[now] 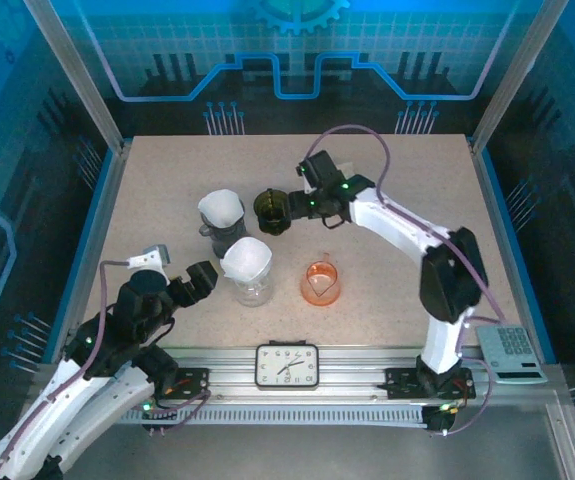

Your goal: Place the coffee filter in the dripper

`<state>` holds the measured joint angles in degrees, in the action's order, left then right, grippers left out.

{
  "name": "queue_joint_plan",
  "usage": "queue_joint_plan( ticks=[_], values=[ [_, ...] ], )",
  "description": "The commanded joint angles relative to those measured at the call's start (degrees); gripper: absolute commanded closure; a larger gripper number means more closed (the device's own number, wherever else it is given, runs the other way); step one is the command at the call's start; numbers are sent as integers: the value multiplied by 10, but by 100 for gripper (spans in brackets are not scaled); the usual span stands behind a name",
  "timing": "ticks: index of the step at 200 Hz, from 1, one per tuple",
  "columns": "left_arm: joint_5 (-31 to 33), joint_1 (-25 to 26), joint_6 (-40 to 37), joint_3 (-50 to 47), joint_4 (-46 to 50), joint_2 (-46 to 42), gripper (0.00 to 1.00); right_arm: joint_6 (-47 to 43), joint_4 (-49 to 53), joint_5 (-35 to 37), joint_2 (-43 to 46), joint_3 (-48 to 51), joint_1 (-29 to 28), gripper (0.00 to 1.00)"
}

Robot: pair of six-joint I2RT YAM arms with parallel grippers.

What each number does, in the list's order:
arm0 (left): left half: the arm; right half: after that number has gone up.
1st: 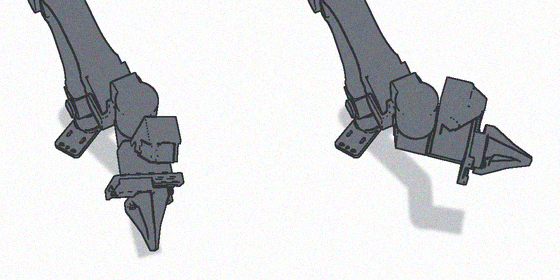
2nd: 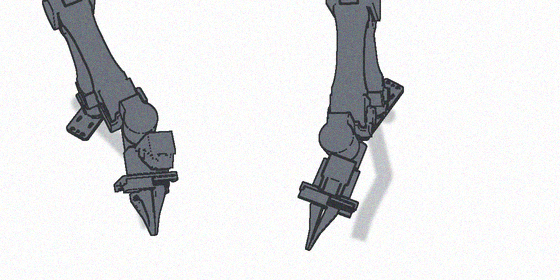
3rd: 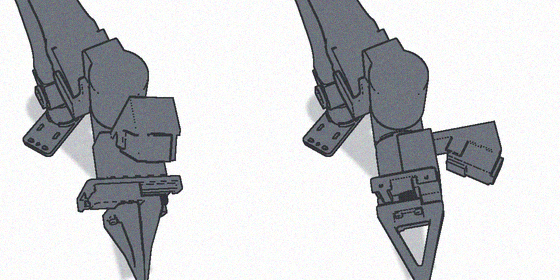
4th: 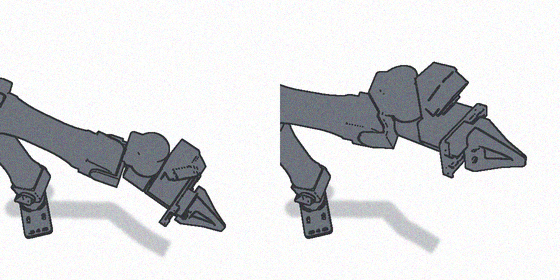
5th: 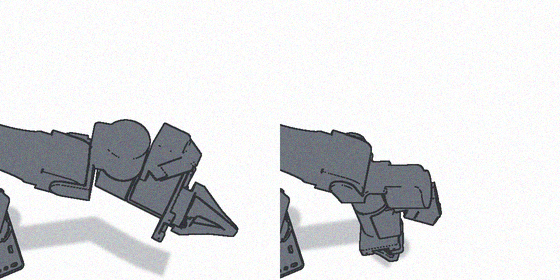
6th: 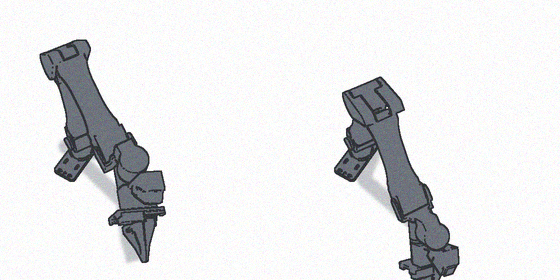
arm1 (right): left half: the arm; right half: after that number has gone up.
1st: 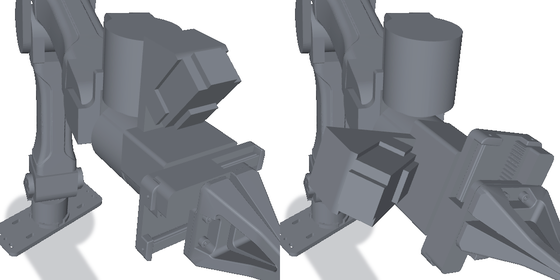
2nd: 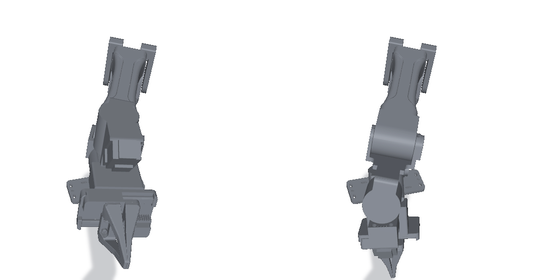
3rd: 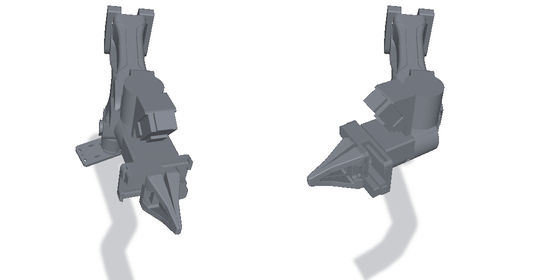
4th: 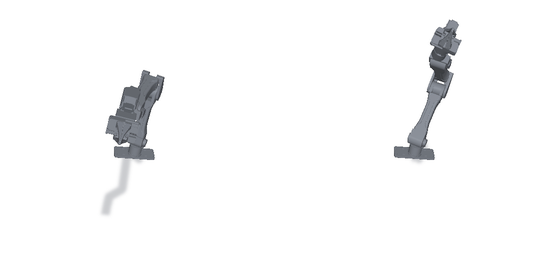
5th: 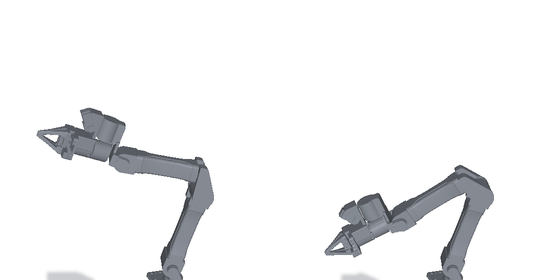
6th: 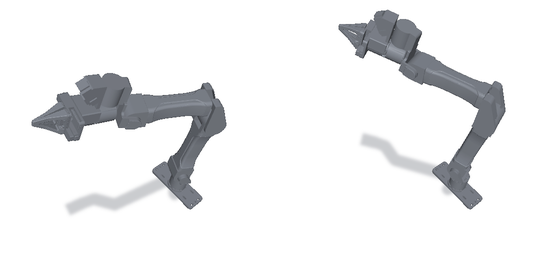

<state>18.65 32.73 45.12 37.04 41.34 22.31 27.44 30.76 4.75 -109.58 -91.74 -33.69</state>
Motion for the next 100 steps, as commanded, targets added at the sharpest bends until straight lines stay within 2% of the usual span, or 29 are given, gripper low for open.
queue_joint_plan(
  ticks=[1, 64, 100],
  values=[
    [3, -5, 6, 1, 13, -13, 1, 59, -3, -46, -61, -50, 18, 35],
    [3, -5, 7, -3, 15, -17, 1, 139, -74, -95, -125, -60, 36, 38],
    [3, -4, 7, -6, 14, -21, 1, 151, -78, -110, -148, -64, 37, 46]
  ],
)
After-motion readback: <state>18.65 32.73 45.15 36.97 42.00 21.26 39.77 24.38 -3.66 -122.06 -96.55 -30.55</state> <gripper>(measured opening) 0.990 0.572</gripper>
